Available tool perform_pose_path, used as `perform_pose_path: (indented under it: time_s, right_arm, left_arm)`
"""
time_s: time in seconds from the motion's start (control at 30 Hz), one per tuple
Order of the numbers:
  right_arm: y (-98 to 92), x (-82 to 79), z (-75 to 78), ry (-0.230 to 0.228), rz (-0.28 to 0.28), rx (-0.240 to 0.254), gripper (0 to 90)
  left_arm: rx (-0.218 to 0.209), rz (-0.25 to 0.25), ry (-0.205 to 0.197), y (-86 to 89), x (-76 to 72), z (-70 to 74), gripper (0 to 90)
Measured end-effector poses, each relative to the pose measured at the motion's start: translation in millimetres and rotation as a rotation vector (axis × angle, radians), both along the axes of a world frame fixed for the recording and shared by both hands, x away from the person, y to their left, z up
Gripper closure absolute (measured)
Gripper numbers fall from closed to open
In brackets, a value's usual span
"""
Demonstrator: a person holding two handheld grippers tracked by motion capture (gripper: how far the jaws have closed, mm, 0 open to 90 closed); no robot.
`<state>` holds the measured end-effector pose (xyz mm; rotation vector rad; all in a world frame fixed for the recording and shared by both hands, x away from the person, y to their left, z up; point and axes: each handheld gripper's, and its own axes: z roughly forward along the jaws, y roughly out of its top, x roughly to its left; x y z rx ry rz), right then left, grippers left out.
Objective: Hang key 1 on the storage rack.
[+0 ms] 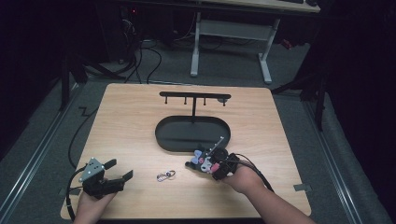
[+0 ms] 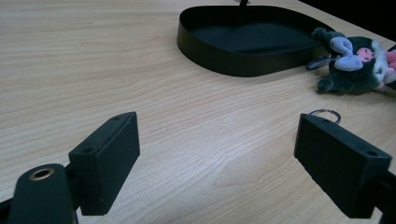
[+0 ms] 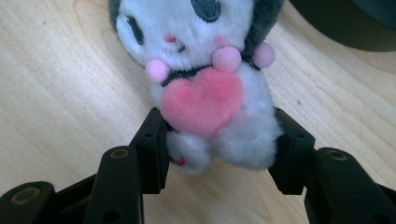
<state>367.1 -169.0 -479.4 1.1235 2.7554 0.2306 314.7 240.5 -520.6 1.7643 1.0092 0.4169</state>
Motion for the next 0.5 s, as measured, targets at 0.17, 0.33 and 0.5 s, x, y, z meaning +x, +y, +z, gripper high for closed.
perform_pose_path:
  time_s: [0.17,0.33,0.5]
  right_arm:
    - [-4.6,-3.8,3.4,0.019,0.009,0.002,49.4]
    - [-9.7,-6.2,8.2,0.021,-0.009,0.029,49.7]
    - [-18.8,-7.6,18.2,0.021,-0.035,0.050,49.8]
  left_arm:
    - [0.000,-0.001,0.001,0.3,-0.1,0.0,14.9]
    - [-0.004,0.001,-0.001,0.9,-0.4,-0.2,14.9]
    - [-0.005,-0.001,-0.003,0.5,-0.3,-0.1,14.9]
